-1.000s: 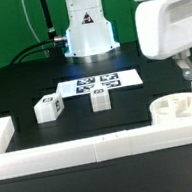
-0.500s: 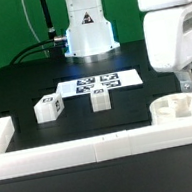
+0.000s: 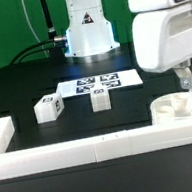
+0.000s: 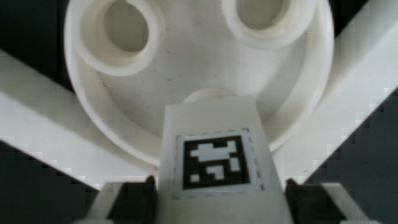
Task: Assemble stool
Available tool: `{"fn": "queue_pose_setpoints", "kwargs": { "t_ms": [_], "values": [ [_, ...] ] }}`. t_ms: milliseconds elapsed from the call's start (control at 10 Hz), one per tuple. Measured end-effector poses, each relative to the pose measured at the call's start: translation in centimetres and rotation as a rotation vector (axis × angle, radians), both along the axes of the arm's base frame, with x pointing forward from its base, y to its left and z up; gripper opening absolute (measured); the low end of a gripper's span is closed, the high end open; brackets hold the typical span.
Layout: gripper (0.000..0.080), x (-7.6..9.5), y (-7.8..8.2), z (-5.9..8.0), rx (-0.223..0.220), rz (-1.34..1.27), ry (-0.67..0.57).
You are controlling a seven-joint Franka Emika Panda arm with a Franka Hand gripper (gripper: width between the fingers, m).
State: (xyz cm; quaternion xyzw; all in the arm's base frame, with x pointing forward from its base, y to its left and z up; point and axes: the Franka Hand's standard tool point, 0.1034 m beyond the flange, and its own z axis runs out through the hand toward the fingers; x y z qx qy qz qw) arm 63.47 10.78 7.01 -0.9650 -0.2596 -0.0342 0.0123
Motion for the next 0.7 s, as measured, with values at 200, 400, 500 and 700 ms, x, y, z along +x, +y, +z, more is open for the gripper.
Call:
{"fn": "queue_pose_setpoints", "kwargs": {
  "t_ms": [200, 400, 500, 700],
  "values": [
    [0.0341, 0.3, -0.6, 0.0, 0.008, -0.199, -0.002],
    [0.0341, 0.5, -1.4, 0.0, 0.028, -0.504, -0.009],
    [0.0341, 0.4, -2.0, 0.1, 0.044, -0.707, -0.013],
    [0.0341, 0.2, -2.7, 0.1, 0.06, -0.942, 0.009]
  ]
}}
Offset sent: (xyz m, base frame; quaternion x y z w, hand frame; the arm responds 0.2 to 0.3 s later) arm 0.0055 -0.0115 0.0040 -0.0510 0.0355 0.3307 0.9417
